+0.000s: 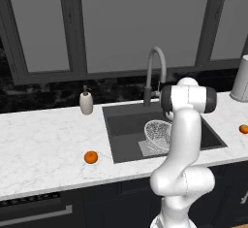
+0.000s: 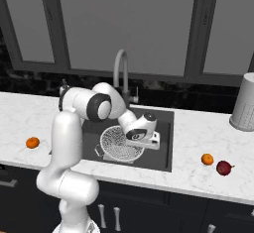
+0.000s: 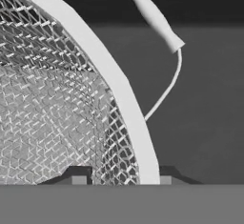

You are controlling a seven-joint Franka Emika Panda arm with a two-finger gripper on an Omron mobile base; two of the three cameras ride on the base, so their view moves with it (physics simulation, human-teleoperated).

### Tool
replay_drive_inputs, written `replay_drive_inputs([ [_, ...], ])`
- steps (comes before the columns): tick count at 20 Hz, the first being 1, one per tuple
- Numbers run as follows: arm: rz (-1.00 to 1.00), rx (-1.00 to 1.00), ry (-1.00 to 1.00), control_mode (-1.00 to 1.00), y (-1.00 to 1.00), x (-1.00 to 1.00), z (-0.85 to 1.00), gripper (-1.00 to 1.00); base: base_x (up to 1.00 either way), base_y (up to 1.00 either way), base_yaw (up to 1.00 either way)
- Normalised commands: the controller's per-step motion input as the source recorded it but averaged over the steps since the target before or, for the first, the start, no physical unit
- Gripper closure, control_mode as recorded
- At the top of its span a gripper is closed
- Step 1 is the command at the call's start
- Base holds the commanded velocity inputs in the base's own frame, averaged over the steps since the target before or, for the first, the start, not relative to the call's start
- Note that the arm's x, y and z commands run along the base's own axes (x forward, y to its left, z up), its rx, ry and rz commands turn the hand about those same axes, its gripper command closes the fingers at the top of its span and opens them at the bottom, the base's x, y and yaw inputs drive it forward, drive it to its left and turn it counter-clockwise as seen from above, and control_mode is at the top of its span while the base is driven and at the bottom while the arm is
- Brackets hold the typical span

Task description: Put the colander in the sink, put the orange, tangerine, pear in the colander, and turn on the sink faucet and pour water over the colander.

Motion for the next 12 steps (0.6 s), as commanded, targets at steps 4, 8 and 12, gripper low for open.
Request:
replay_drive_inputs([
  [4, 0.00, 0.00, 0.01, -1.00, 0.00, 0.14, -0.23, 1.00, 0.00, 0.00, 0.00],
  [8, 0.00, 0.00, -0.02, -1.00, 0.01, -0.06, -0.04, -1.00, 0.00, 0.00, 0.00],
  [12, 0.00, 0.00, -0.11, -1.00, 0.01, -0.22, 0.08, -1.00, 0.00, 0.00, 0.00],
])
